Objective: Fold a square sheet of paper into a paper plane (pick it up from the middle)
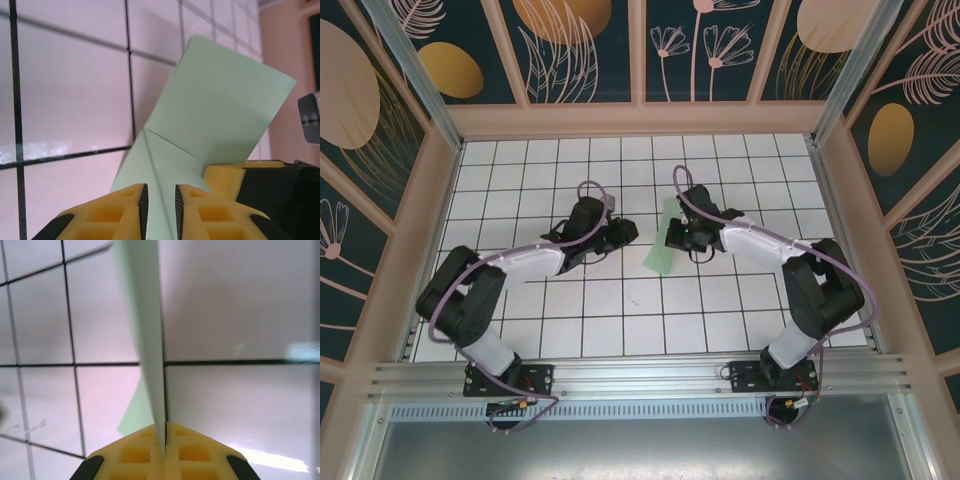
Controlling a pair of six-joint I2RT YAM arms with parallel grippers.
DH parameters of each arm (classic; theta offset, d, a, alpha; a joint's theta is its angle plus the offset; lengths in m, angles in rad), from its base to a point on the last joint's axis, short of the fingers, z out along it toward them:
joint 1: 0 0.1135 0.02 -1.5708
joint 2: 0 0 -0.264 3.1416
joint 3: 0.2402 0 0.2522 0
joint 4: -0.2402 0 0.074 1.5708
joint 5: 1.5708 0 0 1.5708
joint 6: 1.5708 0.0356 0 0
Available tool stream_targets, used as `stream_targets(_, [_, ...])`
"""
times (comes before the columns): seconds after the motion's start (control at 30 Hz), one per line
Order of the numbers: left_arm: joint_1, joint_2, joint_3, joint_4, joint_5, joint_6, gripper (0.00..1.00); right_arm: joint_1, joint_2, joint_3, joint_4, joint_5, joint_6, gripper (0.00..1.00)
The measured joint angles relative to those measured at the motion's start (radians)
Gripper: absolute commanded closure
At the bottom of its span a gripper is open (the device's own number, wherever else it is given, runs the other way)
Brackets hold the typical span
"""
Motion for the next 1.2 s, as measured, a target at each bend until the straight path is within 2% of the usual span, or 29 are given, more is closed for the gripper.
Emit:
stream_targets(0.1, [0.018, -0.132, -0.031, -0.018, -0.079, 0.003, 0.75, 0.029, -0.029, 0.12, -0.17, 0.179, -0.055, 1.0])
stream_targets(0.23, [0.069, -0.252, -0.099, -0.064, -0.159, 0.003, 0.76, 0.095, -0.01, 0.181, -0.328, 0.351, -0.079, 1.0])
stream_targets(0.4, [0.129, -0.375, -0.174, -0.165, -0.27, 0.004, 0.81, 0.248, 0.173, 0.254, -0.492, 0.494, -0.066, 1.0])
stream_targets(0.57, [0.162, -0.496, -0.207, -0.237, -0.36, 0.003, 0.86, 0.408, 0.388, 0.417, -0.569, 0.551, -0.04, 1.0])
stream_targets(0.67, [0.176, -0.553, -0.217, -0.266, -0.399, 0.003, 0.87, 0.469, 0.453, 0.508, -0.609, 0.567, -0.032, 1.0])
stream_targets(0.83, [0.182, -0.608, -0.221, -0.305, -0.435, 0.003, 0.86, 0.478, 0.452, 0.612, -0.673, 0.62, -0.031, 1.0])
stream_targets(1.0, [0.183, -0.645, -0.224, -0.327, -0.454, 0.003, 0.86, 0.461, 0.412, 0.614, -0.687, 0.616, -0.037, 1.0])
stream_targets(1.2, [0.183, -0.674, -0.224, -0.367, -0.478, 0.004, 0.85, 0.49, 0.484, 0.614, -0.679, 0.578, -0.033, 1.0])
